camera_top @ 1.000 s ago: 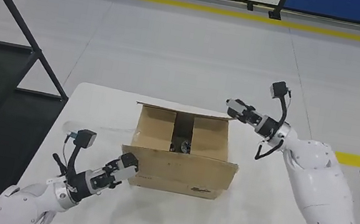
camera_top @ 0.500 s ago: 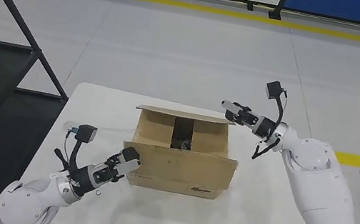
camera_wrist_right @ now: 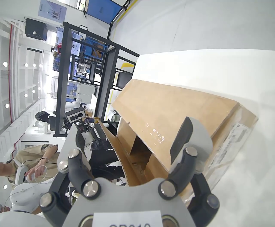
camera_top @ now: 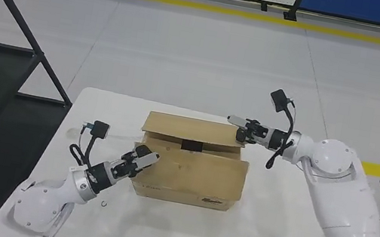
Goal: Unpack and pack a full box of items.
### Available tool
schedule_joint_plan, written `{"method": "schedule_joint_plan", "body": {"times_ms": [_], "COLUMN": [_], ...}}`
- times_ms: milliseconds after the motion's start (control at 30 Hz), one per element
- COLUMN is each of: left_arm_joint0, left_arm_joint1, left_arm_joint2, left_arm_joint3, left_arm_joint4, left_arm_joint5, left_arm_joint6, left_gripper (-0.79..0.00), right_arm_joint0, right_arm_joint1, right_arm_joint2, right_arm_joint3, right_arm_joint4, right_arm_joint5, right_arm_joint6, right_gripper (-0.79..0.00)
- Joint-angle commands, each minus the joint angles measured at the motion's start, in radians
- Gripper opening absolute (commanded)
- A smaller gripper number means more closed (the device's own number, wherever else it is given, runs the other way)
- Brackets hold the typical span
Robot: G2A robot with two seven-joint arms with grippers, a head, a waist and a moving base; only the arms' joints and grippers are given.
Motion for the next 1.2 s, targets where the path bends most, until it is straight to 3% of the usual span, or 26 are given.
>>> {"method": "schedule_joint_plan", "body": {"times_ms": [0, 133, 500, 667, 1167], "left_arm_joint0": [0.001, 0.004, -0.052, -0.094, -0.136], "left_arm_joint1": [0.0, 0.0, -0.015, -0.024, -0.043], "left_arm_joint2": [0.0, 0.0, 0.064, 0.101, 0.151], "left_arm_joint3": [0.0, -0.002, 0.042, 0.078, 0.126], "left_arm_joint4": [0.0, 0.008, 0.052, 0.059, 0.122], "left_arm_joint5": [-0.001, 0.006, 0.07, 0.098, 0.106], "left_arm_joint6": [-0.001, 0.013, 0.101, 0.128, 0.222], "left_gripper": [0.0, 0.0, 0.0, 0.0, 0.0], "right_arm_joint0": [0.0, -0.015, 0.004, 0.035, 0.059], "right_arm_joint1": [0.0, 0.0, -0.004, -0.01, -0.017], "right_arm_joint2": [0.0, -0.001, -0.006, -0.02, -0.06], "right_arm_joint3": [0.0, -0.015, -0.01, 0.032, 0.105], "right_arm_joint4": [0.0, 0.001, 0.134, 0.181, 0.238], "right_arm_joint5": [0.0, 0.009, 0.292, 0.368, 0.374], "right_arm_joint6": [0.0, -0.019, 0.074, 0.105, 0.196], "right_gripper": [0.0, 0.0, 0.0, 0.0, 0.0]}}
